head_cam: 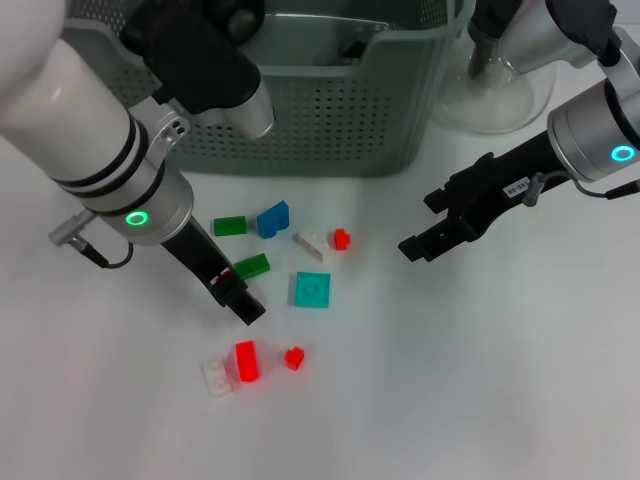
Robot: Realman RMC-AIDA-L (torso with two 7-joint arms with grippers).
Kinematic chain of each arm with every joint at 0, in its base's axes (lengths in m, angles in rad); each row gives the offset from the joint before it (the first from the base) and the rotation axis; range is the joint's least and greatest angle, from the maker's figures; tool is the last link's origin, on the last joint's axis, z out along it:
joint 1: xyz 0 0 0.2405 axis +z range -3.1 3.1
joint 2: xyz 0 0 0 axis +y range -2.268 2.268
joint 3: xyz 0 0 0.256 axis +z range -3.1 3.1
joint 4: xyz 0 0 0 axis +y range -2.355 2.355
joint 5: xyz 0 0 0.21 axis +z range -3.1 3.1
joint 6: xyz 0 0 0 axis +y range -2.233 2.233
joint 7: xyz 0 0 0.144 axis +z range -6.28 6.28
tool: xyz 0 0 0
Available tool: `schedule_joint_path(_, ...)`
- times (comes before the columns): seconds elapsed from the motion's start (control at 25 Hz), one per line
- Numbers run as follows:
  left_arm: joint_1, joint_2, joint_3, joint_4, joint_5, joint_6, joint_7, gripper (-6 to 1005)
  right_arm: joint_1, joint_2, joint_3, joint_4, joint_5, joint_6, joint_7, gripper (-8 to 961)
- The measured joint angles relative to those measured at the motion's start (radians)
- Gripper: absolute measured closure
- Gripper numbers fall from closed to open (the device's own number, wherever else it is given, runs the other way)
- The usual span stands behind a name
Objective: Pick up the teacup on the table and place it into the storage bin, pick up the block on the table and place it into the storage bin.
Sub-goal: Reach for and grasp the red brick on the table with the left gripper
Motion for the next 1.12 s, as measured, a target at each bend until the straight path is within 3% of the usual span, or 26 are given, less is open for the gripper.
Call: schedule_joint_path(1.12, -0.03, 0.0, 0.122, -0.085, 0.055, -0.093, -0.098, 147, -0.004, 0.0, -0.001, 0.001, 0.0, 0.006, -0.016, 66)
